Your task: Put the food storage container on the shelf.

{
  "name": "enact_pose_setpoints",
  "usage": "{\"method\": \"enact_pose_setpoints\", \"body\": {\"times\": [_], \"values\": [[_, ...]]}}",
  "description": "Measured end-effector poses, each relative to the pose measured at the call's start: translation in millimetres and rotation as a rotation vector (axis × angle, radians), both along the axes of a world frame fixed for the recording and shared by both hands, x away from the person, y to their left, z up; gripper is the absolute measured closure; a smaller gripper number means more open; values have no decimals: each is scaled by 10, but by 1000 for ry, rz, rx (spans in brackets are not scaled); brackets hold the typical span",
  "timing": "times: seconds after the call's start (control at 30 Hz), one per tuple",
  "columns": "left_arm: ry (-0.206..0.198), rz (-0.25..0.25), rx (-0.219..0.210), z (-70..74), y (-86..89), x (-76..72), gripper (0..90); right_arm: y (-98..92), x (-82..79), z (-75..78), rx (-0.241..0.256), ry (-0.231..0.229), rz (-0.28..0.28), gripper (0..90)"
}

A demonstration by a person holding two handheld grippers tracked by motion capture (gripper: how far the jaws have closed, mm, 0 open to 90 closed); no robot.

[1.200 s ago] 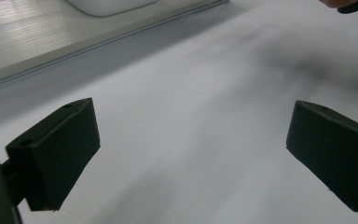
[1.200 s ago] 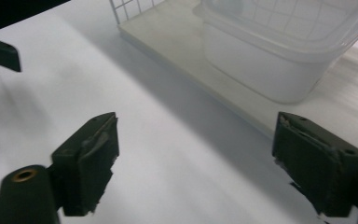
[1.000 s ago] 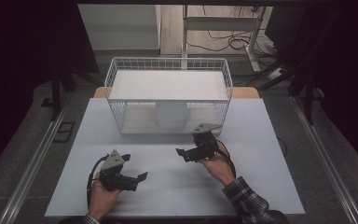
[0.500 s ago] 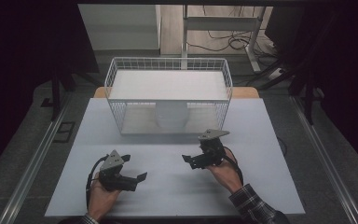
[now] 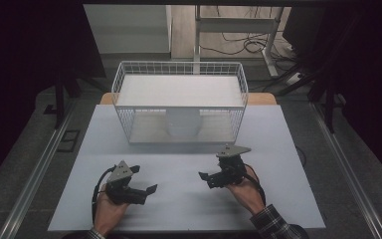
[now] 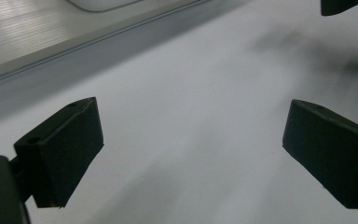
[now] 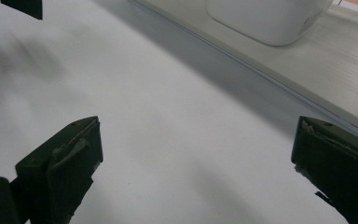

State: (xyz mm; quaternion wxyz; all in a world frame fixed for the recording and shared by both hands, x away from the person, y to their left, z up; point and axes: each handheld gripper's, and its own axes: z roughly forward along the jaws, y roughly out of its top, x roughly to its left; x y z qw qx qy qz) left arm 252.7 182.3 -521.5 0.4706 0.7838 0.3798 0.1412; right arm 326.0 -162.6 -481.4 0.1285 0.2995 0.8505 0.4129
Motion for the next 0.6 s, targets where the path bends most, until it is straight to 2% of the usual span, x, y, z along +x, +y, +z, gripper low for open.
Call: {"method": "enact_pose_setpoints", "body": {"times": [0.33, 0.6], "values": [[-2, 11, 13, 17, 38, -26, 40, -150, -121, 5, -5, 0, -9, 0], [5, 25, 13, 24, 92, -78, 39, -316, -226, 27, -6, -17, -44, 0]]}}
